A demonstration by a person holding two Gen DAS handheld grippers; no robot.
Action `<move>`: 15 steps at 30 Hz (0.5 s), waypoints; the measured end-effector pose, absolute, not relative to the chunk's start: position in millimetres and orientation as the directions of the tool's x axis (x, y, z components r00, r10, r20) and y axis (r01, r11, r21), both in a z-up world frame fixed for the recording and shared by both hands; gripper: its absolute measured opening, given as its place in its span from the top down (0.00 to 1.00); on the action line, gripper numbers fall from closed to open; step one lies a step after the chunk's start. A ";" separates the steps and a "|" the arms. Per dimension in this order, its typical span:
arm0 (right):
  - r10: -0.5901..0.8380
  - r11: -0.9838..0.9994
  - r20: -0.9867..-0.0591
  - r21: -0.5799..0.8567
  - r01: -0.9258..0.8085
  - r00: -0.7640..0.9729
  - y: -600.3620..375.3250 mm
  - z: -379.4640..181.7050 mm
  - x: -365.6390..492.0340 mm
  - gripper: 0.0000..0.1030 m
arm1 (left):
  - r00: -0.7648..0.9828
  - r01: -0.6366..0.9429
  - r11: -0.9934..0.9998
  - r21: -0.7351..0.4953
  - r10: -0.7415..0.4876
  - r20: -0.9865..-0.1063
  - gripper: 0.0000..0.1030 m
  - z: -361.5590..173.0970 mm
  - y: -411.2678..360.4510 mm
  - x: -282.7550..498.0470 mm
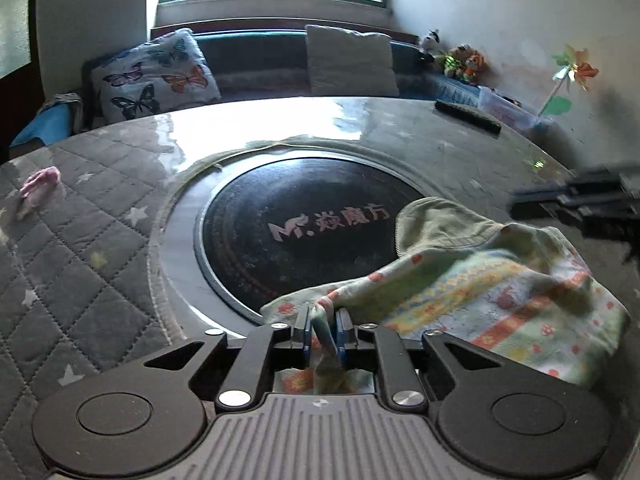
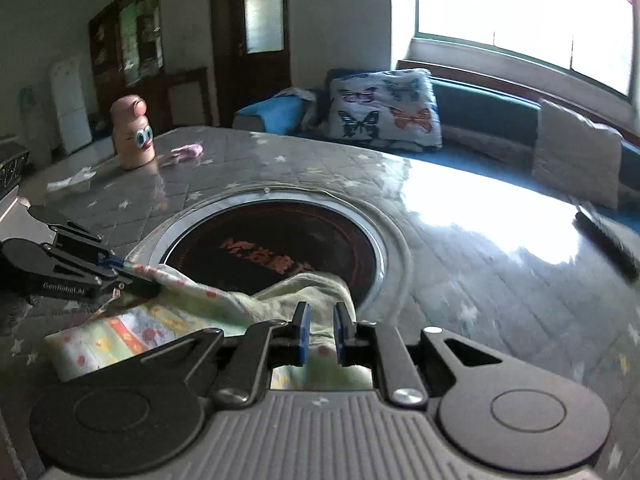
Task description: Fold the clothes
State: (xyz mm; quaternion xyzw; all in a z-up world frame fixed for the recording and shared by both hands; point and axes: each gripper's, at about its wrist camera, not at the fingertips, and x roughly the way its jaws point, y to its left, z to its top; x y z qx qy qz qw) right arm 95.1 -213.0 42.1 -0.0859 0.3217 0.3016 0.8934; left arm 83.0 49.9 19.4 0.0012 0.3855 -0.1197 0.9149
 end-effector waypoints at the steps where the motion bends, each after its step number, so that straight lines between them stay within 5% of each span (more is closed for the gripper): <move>1: 0.476 0.813 -0.628 0.047 -0.580 0.616 -218.3 39.0 91.2 0.85 | 0.677 0.213 0.973 -0.088 -0.212 -0.705 0.84 19.3 50.6 83.3; 9: 0.404 0.889 -0.646 0.111 -0.443 0.648 -264.0 13.3 78.6 0.85 | 0.706 0.135 0.988 -0.069 -0.145 -0.693 0.73 12.4 55.2 91.0; 15: 0.391 0.903 -0.647 0.130 -0.410 0.655 -266.4 10.5 79.6 0.84 | 0.749 0.099 0.995 -0.030 -0.094 -0.656 0.74 26.3 52.3 85.6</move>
